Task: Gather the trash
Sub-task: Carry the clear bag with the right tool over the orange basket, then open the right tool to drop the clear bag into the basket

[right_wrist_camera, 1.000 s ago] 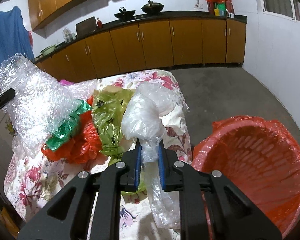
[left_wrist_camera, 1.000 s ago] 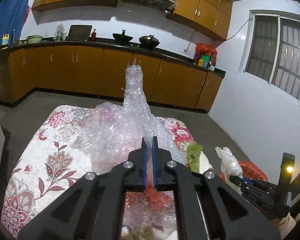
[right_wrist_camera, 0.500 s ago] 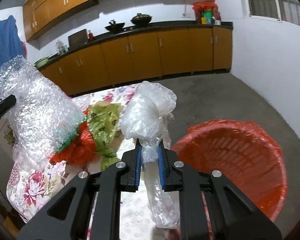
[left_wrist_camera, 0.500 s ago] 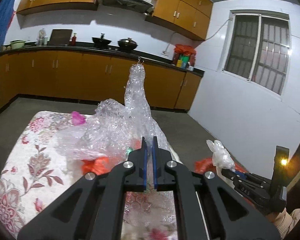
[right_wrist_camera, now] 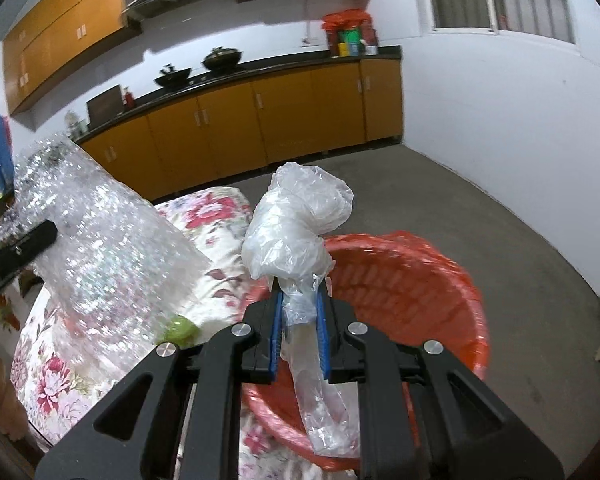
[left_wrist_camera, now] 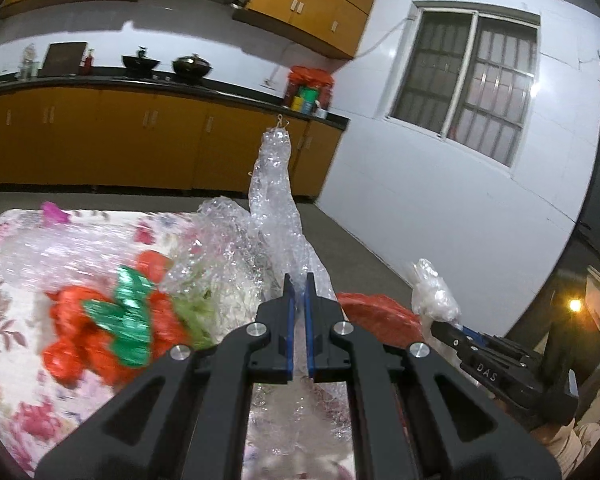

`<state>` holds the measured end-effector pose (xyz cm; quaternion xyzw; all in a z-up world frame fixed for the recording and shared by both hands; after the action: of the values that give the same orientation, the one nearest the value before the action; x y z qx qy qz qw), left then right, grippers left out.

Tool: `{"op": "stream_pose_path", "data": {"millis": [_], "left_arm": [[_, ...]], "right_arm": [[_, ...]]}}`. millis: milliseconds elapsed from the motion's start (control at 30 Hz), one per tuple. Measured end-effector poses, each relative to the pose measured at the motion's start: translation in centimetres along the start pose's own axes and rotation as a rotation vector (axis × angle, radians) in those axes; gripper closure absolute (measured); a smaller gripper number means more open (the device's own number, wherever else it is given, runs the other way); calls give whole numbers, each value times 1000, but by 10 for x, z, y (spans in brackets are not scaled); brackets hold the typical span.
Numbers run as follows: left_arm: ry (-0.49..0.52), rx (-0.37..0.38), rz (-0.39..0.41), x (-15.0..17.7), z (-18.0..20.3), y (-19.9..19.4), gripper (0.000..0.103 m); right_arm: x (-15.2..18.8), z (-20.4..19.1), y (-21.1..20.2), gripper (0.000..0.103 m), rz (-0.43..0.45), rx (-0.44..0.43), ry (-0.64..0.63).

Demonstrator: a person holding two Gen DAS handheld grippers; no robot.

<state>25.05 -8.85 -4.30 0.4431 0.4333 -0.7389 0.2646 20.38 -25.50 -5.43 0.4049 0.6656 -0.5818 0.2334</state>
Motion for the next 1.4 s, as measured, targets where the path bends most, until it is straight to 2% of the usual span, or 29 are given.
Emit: {"op": "stream_pose_path", "data": {"millis": [367, 767, 933, 967, 1067, 1100, 1267, 1367, 1400], "left_arm": [[57, 74, -63, 18, 49, 41, 97], [81, 108, -109, 30, 73, 78, 97], [76, 113, -134, 38, 77, 92, 96], [75, 111, -138, 39, 77, 95, 94], [69, 105, -155, 45, 73, 100, 80], [67, 101, -157, 47, 72, 101, 76], [48, 79, -168, 51, 61, 98, 67], [41, 36, -159, 51, 50, 89, 49], [33, 7, -151, 51, 44, 84, 39]], "right_arm": [[2, 38, 0, 88, 3, 47, 81], [0, 59, 12, 87, 1, 41, 152], [0, 65, 18, 82, 6, 31, 178], [-1, 67, 19, 78, 8, 33, 183], [-3, 71, 22, 70, 10, 36, 194], [-2, 72, 22, 63, 10, 38, 196], [3, 76, 18, 51, 21, 47, 197], [4, 74, 16, 44, 27, 57, 183], [4, 73, 15, 42, 28, 59, 178]]}}
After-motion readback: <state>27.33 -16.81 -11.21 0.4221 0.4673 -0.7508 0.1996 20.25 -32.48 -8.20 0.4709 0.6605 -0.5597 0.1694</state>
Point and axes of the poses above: each gripper's, at about its wrist camera, not at the fingertips, and y roughly the way its jaws point, z to its right, x to its underside, the point moved 6 cm from there along y, roughly the way its jaws point, and after that the axes turned 5 degrees about y, right-handed, at the moved point
